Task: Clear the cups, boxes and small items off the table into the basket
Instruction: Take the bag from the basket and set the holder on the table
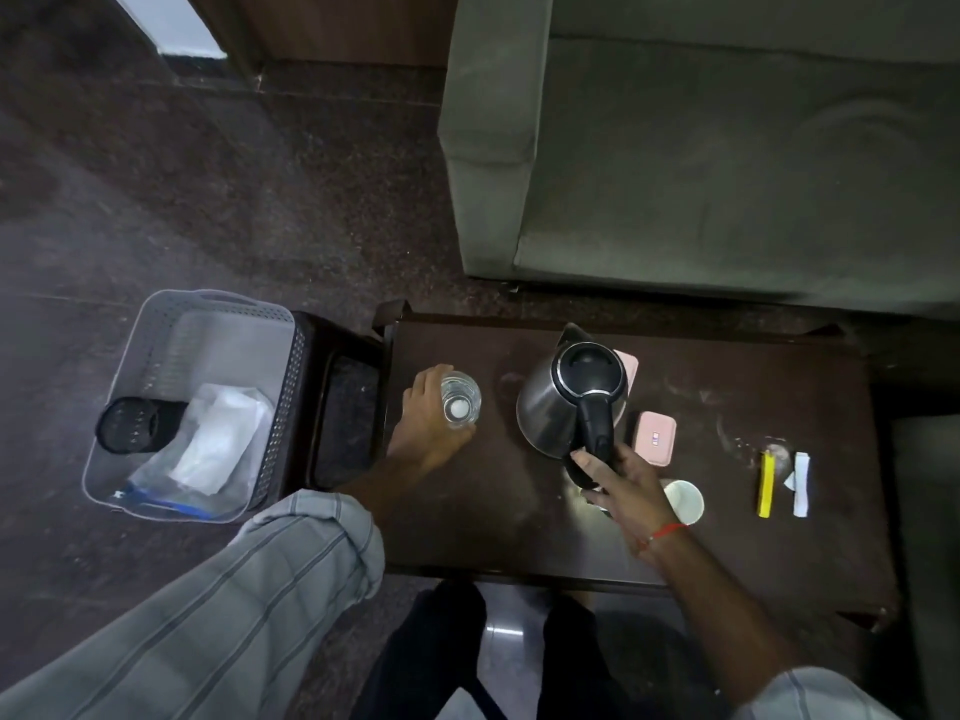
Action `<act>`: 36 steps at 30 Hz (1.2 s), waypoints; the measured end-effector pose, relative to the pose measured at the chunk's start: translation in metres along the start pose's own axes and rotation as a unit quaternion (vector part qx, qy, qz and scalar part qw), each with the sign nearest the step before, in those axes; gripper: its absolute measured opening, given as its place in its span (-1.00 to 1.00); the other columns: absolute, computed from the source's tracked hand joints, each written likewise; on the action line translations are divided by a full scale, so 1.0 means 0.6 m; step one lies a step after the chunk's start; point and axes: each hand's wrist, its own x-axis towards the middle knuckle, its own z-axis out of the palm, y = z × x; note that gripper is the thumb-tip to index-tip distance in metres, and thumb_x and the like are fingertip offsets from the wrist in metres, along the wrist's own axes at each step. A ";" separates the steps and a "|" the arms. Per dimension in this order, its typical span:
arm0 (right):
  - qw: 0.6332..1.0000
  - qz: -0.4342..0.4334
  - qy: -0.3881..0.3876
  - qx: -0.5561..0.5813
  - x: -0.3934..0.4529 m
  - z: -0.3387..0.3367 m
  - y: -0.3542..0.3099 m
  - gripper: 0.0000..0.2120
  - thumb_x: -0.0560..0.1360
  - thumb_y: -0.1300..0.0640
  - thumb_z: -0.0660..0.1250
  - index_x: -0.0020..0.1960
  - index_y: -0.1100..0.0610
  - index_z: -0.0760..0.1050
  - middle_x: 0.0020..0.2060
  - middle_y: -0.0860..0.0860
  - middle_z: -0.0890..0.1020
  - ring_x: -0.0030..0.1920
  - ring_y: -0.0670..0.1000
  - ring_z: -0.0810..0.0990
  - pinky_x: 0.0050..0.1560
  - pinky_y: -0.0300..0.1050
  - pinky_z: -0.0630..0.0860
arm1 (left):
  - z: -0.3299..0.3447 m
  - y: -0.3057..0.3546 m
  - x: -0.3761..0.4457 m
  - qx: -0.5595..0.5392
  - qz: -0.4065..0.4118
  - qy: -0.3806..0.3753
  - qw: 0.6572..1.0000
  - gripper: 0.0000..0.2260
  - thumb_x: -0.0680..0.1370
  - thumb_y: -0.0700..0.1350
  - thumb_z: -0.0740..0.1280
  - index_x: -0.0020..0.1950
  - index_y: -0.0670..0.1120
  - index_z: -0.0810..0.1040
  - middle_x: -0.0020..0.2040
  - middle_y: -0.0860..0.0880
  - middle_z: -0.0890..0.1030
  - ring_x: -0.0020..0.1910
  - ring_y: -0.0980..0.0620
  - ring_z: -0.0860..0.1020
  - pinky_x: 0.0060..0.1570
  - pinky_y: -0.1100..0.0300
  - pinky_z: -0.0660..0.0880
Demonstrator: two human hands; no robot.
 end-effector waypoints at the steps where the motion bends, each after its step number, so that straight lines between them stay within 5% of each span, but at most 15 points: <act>1: 1.000 -0.004 0.002 0.007 0.008 0.003 0.009 -0.89 0.54 0.23 0.41 0.00 0.05 0.64 -0.04 0.06 0.67 0.04 0.05 0.59 0.06 0.06 0.50 | 0.007 -0.006 0.009 0.002 0.000 -0.004 1.000 -0.33 0.36 -0.02 0.56 0.41 -0.01 0.38 0.36 0.03 0.45 0.34 -0.06 0.46 0.31 0.09 0.38; 7: 0.999 -0.013 0.035 0.018 0.048 0.017 0.060 -0.89 0.50 0.26 0.45 -0.01 0.10 0.64 -0.09 0.07 0.67 -0.01 0.06 0.59 0.05 0.07 0.50 | 0.042 -0.041 0.049 0.001 -0.002 -0.030 1.000 -0.25 0.38 -0.10 0.55 0.49 0.02 0.28 0.44 0.06 0.37 0.42 -0.05 0.38 0.27 0.03 0.42; 18: 0.997 -0.046 0.047 -0.028 0.071 -0.014 0.106 -0.81 0.50 0.33 0.43 0.08 0.16 0.63 -0.10 -0.03 0.72 -0.11 -0.11 0.62 0.00 -0.23 0.53 | 0.088 -0.070 0.079 0.013 -0.024 -0.060 0.998 -0.24 0.38 -0.13 0.54 0.48 0.09 0.26 0.46 0.11 0.31 0.39 -0.08 0.38 0.13 -0.13 0.52; 23: 0.998 -0.042 0.036 -0.041 0.076 -0.021 0.106 -0.81 0.50 0.31 0.44 0.08 0.12 0.64 0.02 0.09 0.73 0.01 -0.04 0.64 0.16 -0.09 0.55 | 0.110 -0.078 0.077 0.026 -0.004 -0.036 0.999 -0.24 0.37 -0.12 0.56 0.45 0.12 0.24 0.43 0.15 0.32 0.40 -0.06 0.38 0.08 -0.11 0.57; 28: 0.997 -0.043 0.035 -0.047 0.077 -0.023 0.110 -0.78 0.49 0.29 0.45 0.11 0.10 0.65 0.03 0.05 0.73 0.02 -0.04 0.65 0.19 -0.01 0.55 | 0.111 -0.081 0.080 0.015 -0.017 -0.057 0.998 -0.08 0.34 -0.12 0.63 0.55 0.09 0.16 0.53 0.12 0.24 0.51 -0.08 0.29 0.24 -0.26 0.54; 32: 0.996 -0.040 0.043 -0.067 0.074 -0.022 0.111 -0.73 0.49 0.22 0.47 0.19 0.06 0.63 0.05 -0.01 0.74 0.02 -0.07 0.66 0.17 -0.04 0.56 | 0.095 -0.074 0.064 0.023 -0.016 -0.097 0.995 0.18 0.28 0.01 0.70 0.67 0.04 -0.04 0.68 0.08 -0.09 0.67 -0.12 0.01 0.37 -0.32 0.39; 36: 0.994 -0.044 0.067 -0.077 0.065 -0.021 0.105 -0.47 0.46 0.25 0.50 0.38 0.05 0.44 0.22 0.08 0.65 -0.03 -0.25 0.64 0.12 -0.12 0.62 | 0.058 -0.056 0.033 0.026 -0.011 -0.061 0.998 0.19 0.28 0.08 0.68 0.68 -0.02 -0.03 0.68 0.00 -0.17 0.67 -0.14 -0.10 0.52 -0.25 0.25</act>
